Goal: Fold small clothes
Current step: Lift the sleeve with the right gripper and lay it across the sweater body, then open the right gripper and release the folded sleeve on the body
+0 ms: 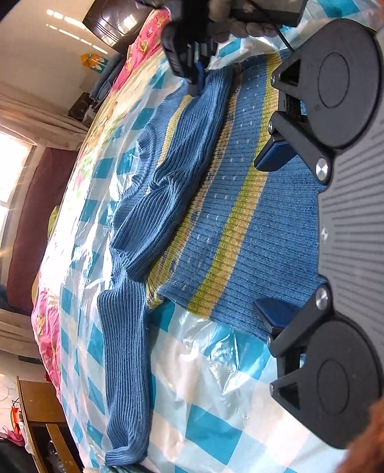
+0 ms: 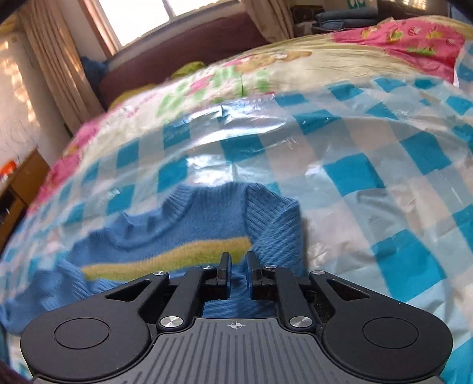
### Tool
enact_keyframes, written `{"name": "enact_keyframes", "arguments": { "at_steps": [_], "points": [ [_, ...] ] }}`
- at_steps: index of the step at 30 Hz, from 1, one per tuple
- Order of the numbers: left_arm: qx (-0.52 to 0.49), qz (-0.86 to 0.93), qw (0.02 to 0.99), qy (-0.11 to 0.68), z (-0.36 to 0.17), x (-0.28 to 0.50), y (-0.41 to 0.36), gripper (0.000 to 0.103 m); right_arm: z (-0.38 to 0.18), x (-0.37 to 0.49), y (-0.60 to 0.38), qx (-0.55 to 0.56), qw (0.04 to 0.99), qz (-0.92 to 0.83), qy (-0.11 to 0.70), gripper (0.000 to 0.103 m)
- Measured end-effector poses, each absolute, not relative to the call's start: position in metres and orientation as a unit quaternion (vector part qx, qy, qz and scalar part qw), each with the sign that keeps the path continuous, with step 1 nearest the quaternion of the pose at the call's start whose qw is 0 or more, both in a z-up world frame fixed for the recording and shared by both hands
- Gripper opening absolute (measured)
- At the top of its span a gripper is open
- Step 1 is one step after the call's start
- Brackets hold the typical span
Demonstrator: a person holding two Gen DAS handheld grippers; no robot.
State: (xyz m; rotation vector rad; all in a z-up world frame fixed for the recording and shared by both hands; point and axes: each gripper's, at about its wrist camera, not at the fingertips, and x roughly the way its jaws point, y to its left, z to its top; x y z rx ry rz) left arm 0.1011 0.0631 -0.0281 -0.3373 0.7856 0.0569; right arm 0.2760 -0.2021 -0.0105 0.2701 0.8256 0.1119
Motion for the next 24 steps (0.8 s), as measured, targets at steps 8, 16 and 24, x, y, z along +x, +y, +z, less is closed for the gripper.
{"name": "enact_keyframes", "arguments": {
  "at_steps": [8, 16, 24],
  "points": [
    [-0.168, 0.038, 0.912, 0.372, -0.025, 0.098, 0.068, 0.096, 0.009, 0.271, -0.161, 0.094, 0.908, 0.11, 0.392, 0.014],
    [-0.184, 0.041, 0.912, 0.364, -0.021, 0.095, 0.078, 0.096, 0.019, 0.261, -0.037, -0.007, 0.852, 0.333, 0.405, 0.029],
    [-0.198, 0.037, 0.912, 0.358, -0.019, 0.094, 0.083, 0.096, -0.004, 0.263, 0.027, -0.102, 0.83, 0.354, 0.418, 0.014]
  ]
}}
